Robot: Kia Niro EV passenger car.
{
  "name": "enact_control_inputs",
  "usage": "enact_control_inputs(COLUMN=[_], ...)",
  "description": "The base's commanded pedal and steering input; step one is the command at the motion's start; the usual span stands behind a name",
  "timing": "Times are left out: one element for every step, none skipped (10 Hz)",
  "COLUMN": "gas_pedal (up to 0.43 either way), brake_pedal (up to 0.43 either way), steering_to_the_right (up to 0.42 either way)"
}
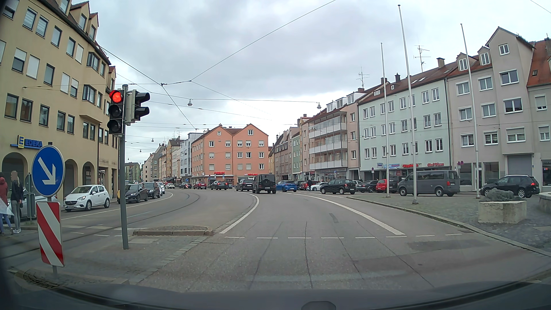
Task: Follow the waypoints while adhering to traffic rules and regulations
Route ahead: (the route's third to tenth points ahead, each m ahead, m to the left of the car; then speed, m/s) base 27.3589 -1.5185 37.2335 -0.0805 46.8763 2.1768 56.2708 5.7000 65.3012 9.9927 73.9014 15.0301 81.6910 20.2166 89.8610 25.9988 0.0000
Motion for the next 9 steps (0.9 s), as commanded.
enact_control_inputs(gas_pedal=[0.000,0.000,0.000,0.000,0.000,0.000,0.000,0.000,0.000], brake_pedal=[0.213,0.207,0.207,0.207,0.207,0.207,0.207,0.207,0.207], steering_to_the_right=[0.020,0.020,0.020,0.020,0.020,0.020,0.020,0.020,0.020])
